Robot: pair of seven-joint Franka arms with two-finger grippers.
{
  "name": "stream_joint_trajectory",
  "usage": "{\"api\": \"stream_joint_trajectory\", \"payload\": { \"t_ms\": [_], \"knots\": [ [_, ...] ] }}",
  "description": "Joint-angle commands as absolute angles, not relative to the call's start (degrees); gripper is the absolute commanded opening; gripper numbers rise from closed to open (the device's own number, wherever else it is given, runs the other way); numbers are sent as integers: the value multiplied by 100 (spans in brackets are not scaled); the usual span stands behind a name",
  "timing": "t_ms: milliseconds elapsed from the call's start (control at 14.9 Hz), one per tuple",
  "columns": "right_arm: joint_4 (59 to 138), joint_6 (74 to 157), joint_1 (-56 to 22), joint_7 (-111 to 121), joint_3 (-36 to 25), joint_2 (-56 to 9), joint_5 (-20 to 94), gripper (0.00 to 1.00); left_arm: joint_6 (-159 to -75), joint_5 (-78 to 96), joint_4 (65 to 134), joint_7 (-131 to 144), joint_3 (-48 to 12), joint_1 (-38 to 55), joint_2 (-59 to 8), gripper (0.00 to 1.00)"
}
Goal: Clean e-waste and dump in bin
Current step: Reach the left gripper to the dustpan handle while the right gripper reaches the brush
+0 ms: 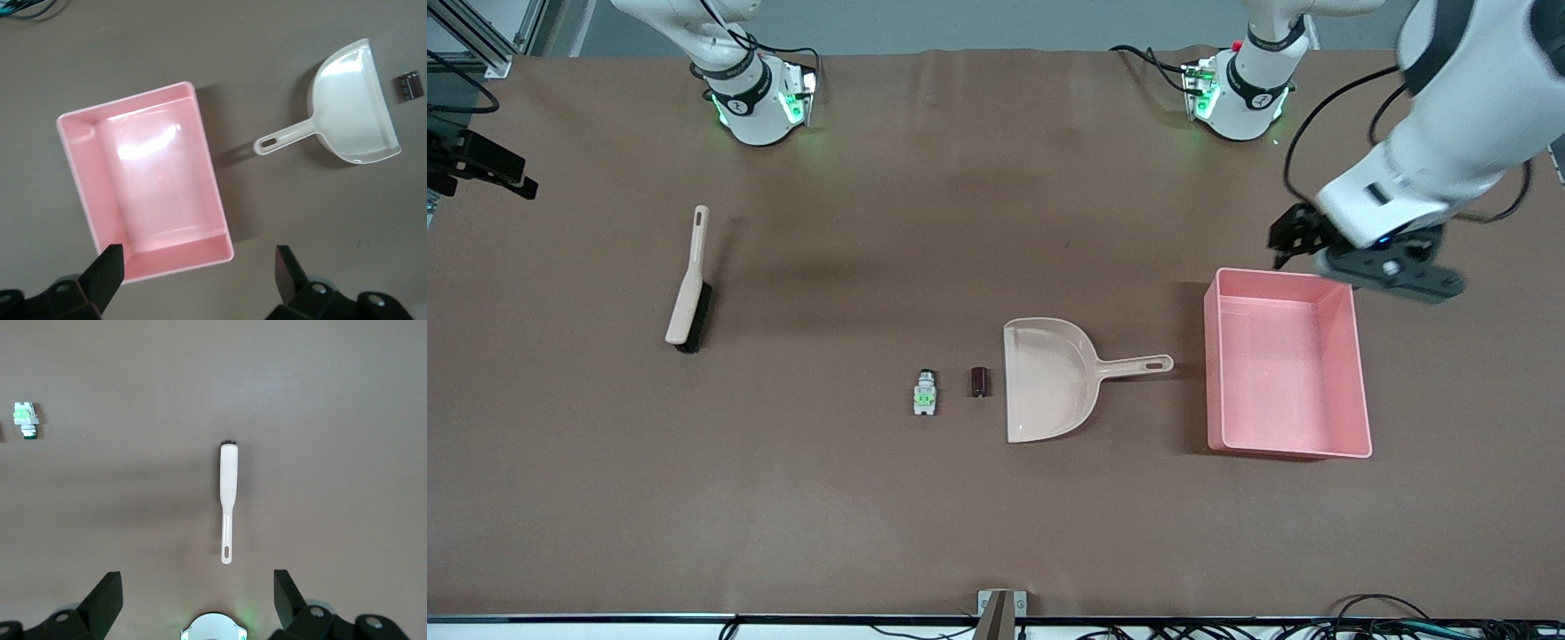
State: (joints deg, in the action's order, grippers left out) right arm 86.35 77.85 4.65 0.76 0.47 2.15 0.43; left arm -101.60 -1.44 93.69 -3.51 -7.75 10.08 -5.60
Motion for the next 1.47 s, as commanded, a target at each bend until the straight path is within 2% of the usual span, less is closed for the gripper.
{"api": "stream_joint_trajectory", "payload": {
  "t_ms": [0,536,1006,1408],
  "knots": [
    [9007,7988,492,105,88,246,105,100,-10528,-490,9290,-492,-738,1545,-1018,100],
    [10738,9420,510,105,79,456,123,100,-11293,-932,9255,-1043,-756,2171,-2064,100],
    [12180,9913,676,105,53,615,123,100,-11689,-1423,9071,-2099,-791,2434,-2864,97],
    [13568,11494,712,132,44,809,123,100,-11962,-1424,8886,-3619,-800,2426,-3436,93]
  ]
}}
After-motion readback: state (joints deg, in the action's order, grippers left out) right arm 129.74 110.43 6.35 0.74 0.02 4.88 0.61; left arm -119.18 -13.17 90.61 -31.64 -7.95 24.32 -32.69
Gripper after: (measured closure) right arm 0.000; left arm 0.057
